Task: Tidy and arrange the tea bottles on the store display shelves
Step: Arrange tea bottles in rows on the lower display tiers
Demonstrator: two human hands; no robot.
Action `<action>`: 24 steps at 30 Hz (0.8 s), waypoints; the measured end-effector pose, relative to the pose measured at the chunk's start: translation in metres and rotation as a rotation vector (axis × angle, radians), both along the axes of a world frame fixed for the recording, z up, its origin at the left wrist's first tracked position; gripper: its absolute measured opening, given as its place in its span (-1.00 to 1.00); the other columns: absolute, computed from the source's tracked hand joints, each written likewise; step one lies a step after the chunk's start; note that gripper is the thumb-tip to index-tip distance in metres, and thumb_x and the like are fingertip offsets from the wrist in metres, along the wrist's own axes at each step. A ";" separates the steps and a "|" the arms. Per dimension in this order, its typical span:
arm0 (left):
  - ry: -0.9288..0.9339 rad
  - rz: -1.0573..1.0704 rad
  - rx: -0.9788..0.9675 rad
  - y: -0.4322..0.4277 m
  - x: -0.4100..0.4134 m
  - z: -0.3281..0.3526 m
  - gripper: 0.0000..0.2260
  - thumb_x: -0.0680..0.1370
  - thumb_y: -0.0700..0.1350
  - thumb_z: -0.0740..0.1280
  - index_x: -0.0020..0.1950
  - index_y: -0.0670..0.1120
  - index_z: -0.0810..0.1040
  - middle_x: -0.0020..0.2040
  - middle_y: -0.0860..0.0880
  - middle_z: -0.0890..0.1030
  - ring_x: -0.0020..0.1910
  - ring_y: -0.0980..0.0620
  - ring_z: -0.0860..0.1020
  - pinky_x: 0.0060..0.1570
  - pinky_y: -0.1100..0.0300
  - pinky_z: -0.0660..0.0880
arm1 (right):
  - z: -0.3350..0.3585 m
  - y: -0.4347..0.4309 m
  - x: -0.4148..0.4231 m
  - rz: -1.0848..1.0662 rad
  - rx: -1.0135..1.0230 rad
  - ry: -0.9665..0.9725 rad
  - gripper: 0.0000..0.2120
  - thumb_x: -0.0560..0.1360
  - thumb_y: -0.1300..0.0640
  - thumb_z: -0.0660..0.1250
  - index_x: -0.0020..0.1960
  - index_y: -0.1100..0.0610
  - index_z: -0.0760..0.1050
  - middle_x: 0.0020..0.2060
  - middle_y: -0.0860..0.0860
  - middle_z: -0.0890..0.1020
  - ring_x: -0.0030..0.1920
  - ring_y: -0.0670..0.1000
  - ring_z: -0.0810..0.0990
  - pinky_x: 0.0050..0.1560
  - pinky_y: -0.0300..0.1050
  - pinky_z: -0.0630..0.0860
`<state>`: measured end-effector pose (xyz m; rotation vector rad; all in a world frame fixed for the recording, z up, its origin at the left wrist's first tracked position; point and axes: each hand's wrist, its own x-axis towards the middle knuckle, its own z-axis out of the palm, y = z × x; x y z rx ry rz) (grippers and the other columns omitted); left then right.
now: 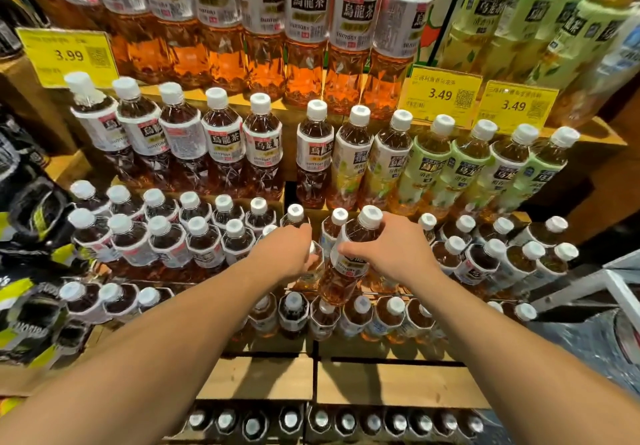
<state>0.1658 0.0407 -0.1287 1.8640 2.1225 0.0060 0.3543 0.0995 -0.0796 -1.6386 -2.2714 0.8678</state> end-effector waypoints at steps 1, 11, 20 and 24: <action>0.003 -0.006 0.004 -0.005 -0.003 0.000 -0.72 0.59 0.07 0.28 0.10 -0.12 0.37 -0.09 -0.10 0.60 -0.09 -0.13 0.57 -0.07 -0.05 0.55 | 0.000 0.000 -0.002 0.009 0.001 -0.001 -0.17 0.10 -0.46 0.42 0.15 0.12 0.58 -0.14 -0.01 0.69 -0.14 0.01 0.65 -0.30 -0.10 0.50; 0.025 -0.003 0.252 -0.032 -0.017 0.074 -0.71 0.56 0.16 0.23 -0.03 -0.06 0.32 -0.26 -0.04 0.51 -0.27 -0.07 0.51 -0.32 0.01 0.48 | 0.008 -0.008 -0.011 -0.003 0.057 -0.041 -0.39 0.25 -0.35 0.53 0.08 0.07 0.57 -0.11 -0.03 0.68 -0.13 0.01 0.62 -0.23 -0.06 0.55; 0.072 0.098 0.269 -0.083 -0.052 0.086 -0.71 0.52 0.18 0.20 -0.10 -0.03 0.32 -0.32 -0.02 0.45 -0.27 -0.11 0.50 -0.33 0.04 0.45 | 0.010 -0.023 -0.048 0.046 0.090 -0.018 -0.50 0.27 -0.30 0.54 -0.01 0.04 0.55 -0.13 -0.03 0.66 -0.08 0.06 0.61 -0.12 0.00 0.57; 0.040 0.140 0.273 -0.104 -0.060 0.091 -0.70 0.52 0.15 0.25 -0.16 -0.04 0.27 -0.36 0.01 0.39 -0.33 -0.05 0.42 -0.39 0.11 0.28 | 0.002 -0.027 -0.063 0.067 0.087 -0.023 -0.58 0.29 -0.24 0.55 -0.11 0.03 0.51 -0.20 -0.07 0.61 -0.13 0.03 0.57 -0.28 -0.07 0.41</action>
